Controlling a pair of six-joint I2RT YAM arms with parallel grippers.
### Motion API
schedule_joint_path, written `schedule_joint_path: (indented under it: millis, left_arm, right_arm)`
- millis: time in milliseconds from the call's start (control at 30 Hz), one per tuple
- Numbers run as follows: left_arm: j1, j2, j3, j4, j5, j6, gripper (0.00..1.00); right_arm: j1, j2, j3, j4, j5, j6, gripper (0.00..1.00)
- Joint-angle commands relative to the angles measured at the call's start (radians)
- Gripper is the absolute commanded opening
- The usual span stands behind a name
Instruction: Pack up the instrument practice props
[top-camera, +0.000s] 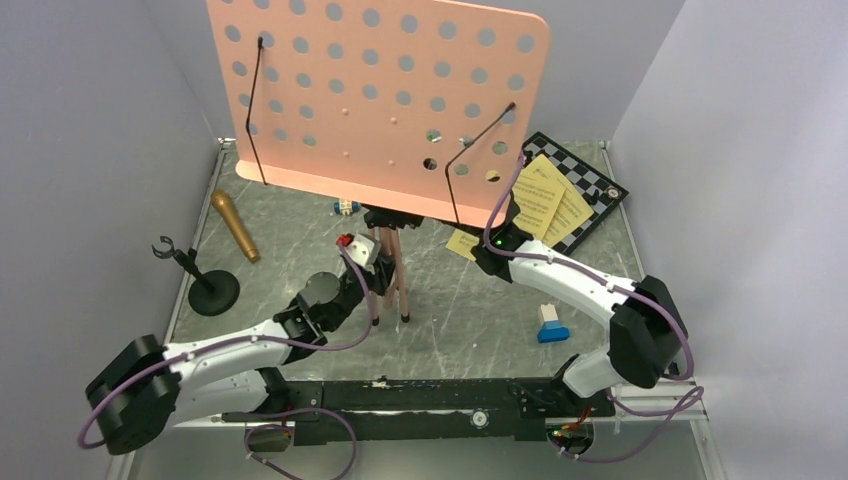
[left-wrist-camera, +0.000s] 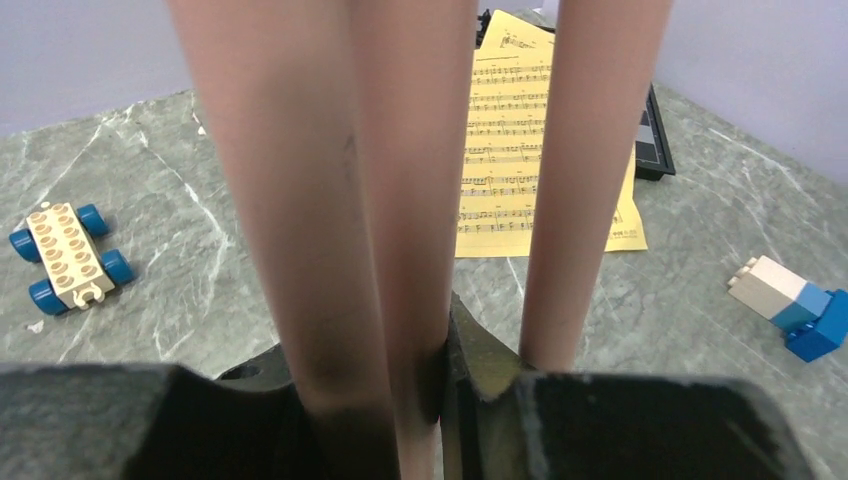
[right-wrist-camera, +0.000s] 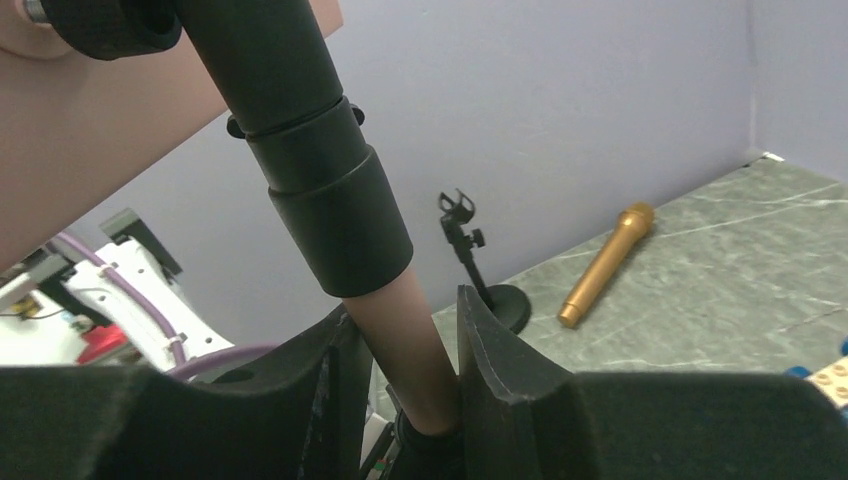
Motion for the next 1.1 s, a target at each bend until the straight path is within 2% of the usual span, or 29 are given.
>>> schedule_joint_path:
  millis: [0,233,333,533,667,767,933,1067]
  left_arm:
    - [0.019,-0.153,0.106,-0.083,-0.061,-0.041,0.0]
    - [0.016,-0.275,0.151,-0.389,-0.022,-0.198,0.0]
    - [0.015,-0.28,0.135,-0.428,-0.006,-0.268,0.0]
    - [0.013,-0.222,0.12,-0.464,-0.001,-0.39,0.0]
    - [0.014,-0.16,0.174,-0.551,-0.002,-0.468,0.0]
    - [0.014,-0.113,0.19,-0.563,0.012,-0.519,0.0]
    - [0.013,-0.03,0.179,-0.55,0.013,-0.575,0.0]
    - [0.013,0.051,0.123,-0.459,0.008,-0.618,0.0]
  right_arm:
    - [0.002,0.022,0.132,-0.019,-0.035,0.261,0.0]
    - [-0.035,0.108,0.177,0.049,-0.097,0.47,0.0]
    - [-0.082,0.148,0.149,0.107,-0.112,0.581,0.0]
    - [-0.138,0.198,0.141,0.084,-0.162,0.614,0.0]
    - [-0.186,0.287,0.14,0.211,-0.246,0.765,0.0]
    - [-0.221,0.345,0.123,0.312,-0.263,0.871,0.0]
    - [-0.231,0.386,0.111,0.279,-0.254,0.836,0.0]
    - [-0.239,0.417,0.097,0.254,-0.255,0.812,0.0]
